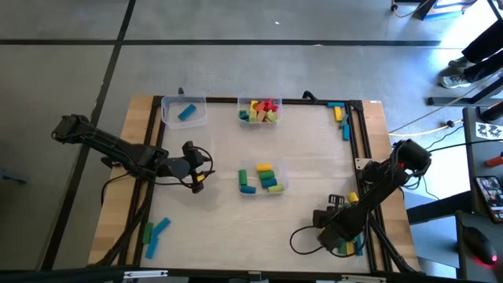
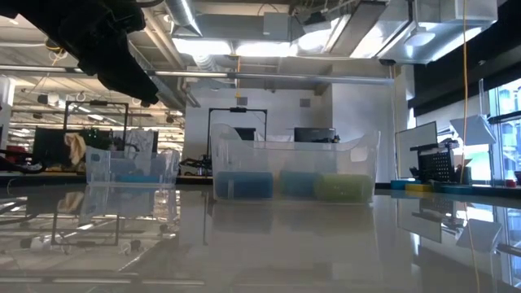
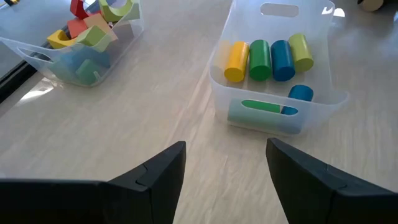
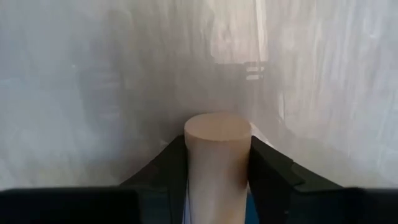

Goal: Sort blocks by size
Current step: Put the brown cylindrical block into the bottom transparent bin

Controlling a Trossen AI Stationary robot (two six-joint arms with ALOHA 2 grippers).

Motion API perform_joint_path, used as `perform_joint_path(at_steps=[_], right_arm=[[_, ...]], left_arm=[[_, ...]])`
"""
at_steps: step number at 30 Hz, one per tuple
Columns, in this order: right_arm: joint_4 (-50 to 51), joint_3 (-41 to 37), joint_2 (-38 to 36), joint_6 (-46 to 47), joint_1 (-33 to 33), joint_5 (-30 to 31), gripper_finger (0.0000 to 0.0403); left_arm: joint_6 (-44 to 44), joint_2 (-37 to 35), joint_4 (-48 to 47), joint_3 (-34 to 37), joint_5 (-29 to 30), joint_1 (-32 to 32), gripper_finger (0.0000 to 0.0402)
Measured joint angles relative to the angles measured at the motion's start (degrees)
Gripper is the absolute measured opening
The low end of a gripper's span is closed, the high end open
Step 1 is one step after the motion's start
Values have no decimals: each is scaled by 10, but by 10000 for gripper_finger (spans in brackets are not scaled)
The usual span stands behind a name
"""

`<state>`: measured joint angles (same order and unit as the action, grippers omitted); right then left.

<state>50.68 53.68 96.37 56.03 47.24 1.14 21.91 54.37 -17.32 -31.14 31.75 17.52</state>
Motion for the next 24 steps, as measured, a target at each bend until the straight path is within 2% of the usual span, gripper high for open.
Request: perform_joint_path(at_steps=[6, 10, 15, 19, 24], right_arm=[[61, 45, 1, 0, -6, 41, 149], [95, 85, 1, -6, -22, 65, 135], [98, 131, 0, -25, -60, 99, 133], [98, 165, 0, -28, -101, 108, 146], [90, 205, 0, -90, -150, 143, 139]], left_arm=[[0, 0, 0, 0, 0, 0, 218], [0, 0, 1, 0, 0, 0, 218], [1, 0, 1, 0, 0, 0, 218], [1, 0, 1, 0, 0, 0, 218], [0, 0, 0, 0, 0, 0, 218]])
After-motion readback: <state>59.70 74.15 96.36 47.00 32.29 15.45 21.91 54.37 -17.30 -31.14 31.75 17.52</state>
